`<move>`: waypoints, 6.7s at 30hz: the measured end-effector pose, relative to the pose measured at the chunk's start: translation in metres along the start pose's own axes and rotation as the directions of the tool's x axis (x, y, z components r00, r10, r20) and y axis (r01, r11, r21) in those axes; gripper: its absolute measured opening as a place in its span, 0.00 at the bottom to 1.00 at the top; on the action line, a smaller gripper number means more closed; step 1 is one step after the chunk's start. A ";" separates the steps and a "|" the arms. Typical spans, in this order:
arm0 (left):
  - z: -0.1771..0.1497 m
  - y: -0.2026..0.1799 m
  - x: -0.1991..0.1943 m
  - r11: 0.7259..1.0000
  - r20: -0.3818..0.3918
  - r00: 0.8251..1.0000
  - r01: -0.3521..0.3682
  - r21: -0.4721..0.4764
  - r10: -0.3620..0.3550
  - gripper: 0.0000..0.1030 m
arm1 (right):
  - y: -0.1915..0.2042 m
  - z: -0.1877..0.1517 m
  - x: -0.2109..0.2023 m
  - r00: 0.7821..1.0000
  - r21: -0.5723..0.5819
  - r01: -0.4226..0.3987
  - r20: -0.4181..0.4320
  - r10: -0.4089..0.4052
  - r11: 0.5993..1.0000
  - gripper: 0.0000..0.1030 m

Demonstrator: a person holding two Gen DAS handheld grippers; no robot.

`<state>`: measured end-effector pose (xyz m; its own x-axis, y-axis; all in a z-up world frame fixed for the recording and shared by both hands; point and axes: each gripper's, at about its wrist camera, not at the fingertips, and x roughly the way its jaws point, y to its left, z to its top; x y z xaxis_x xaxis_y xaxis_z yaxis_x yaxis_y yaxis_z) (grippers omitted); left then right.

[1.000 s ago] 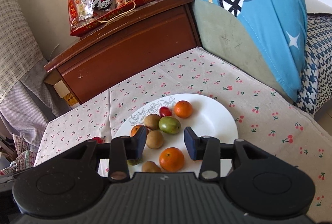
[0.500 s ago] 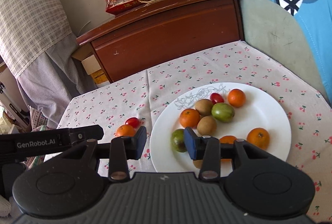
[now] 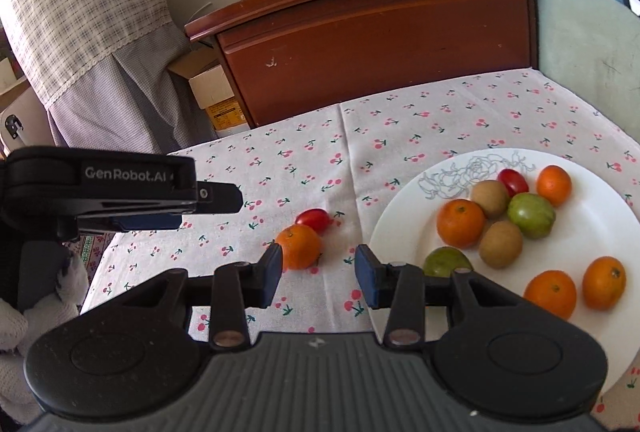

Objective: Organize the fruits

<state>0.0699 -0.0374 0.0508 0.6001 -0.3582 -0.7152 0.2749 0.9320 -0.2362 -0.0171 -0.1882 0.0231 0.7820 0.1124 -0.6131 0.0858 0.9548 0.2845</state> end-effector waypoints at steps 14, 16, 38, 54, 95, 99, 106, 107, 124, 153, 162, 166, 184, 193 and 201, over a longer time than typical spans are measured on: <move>0.010 0.005 0.005 0.998 -0.003 0.999 0.047 -0.049 -0.048 0.61 | 0.013 -0.001 0.035 1.000 -0.036 0.027 -0.013 -0.027 0.999 0.31; 0.009 0.003 0.006 0.998 -0.002 0.999 0.053 -0.035 -0.053 0.61 | 0.013 -0.002 0.034 1.000 -0.030 0.024 -0.014 -0.025 0.999 0.32; -0.026 -0.042 0.037 0.979 -0.065 0.993 0.107 0.172 -0.097 0.42 | -0.013 -0.033 -0.022 0.998 -0.003 0.009 -0.062 -0.009 1.000 0.31; -0.031 -0.053 0.048 0.975 -0.029 0.995 0.098 0.202 -0.094 0.20 | -0.016 -0.036 -0.030 0.998 0.017 -0.005 -0.063 0.006 1.000 0.31; -0.052 -0.135 0.020 0.885 -0.065 0.942 0.333 0.325 -0.331 0.22 | -0.123 0.002 -0.084 0.967 0.368 0.175 0.110 -0.230 0.913 0.35; -0.051 -0.138 0.015 0.891 -0.048 0.949 0.309 0.331 -0.311 0.56 | -0.120 0.009 -0.095 0.959 0.372 0.200 0.113 -0.258 0.907 0.45; -0.045 -0.142 0.000 0.908 -0.060 0.963 0.269 0.321 -0.264 0.76 | -0.112 0.022 -0.116 0.943 0.373 0.267 0.089 -0.321 0.888 0.59; -0.044 -0.141 -0.004 0.911 -0.057 0.963 0.268 0.315 -0.264 0.76 | -0.110 0.024 -0.119 0.941 0.370 0.277 0.081 -0.328 0.887 0.64; -0.051 -0.122 -0.012 0.974 -0.159 0.987 0.036 0.225 0.000 0.91 | -0.096 -0.001 -0.128 0.884 0.297 0.466 -0.137 -0.446 0.833 0.91; -0.052 -0.119 0.004 0.959 -0.191 0.973 -0.073 0.273 0.128 0.92 | -0.084 -0.006 -0.095 0.850 0.222 0.521 -0.226 -0.476 0.824 0.95; -0.052 -0.117 0.005 0.957 -0.198 0.971 -0.079 0.278 0.137 0.92 | -0.081 -0.005 -0.093 0.852 0.206 0.517 -0.224 -0.474 0.831 0.95; -0.053 -0.116 0.005 0.956 -0.200 0.969 -0.084 0.280 0.144 0.92 | -0.080 -0.006 -0.093 0.853 0.202 0.514 -0.228 -0.470 0.834 0.95; -0.054 -0.117 0.005 0.949 -0.191 0.968 -0.099 0.300 0.161 0.92 | -0.078 -0.006 -0.092 0.850 0.180 0.519 -0.215 -0.482 0.836 0.95; -0.054 -0.117 0.003 0.943 -0.171 0.970 -0.116 0.311 0.176 0.92 | -0.075 -0.008 -0.091 0.853 0.163 0.514 -0.201 -0.482 0.842 0.95; -0.056 -0.116 -0.001 0.936 -0.154 0.970 -0.129 0.327 0.187 0.91 | -0.071 -0.009 -0.092 0.858 0.136 0.507 -0.180 -0.482 0.851 0.95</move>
<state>-0.0047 -0.1424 0.0414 0.5181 -0.1647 -0.8393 0.4258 0.9007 0.0862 -0.1004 -0.2642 0.0525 0.5182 -0.3144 -0.7954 0.5532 0.8325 0.0313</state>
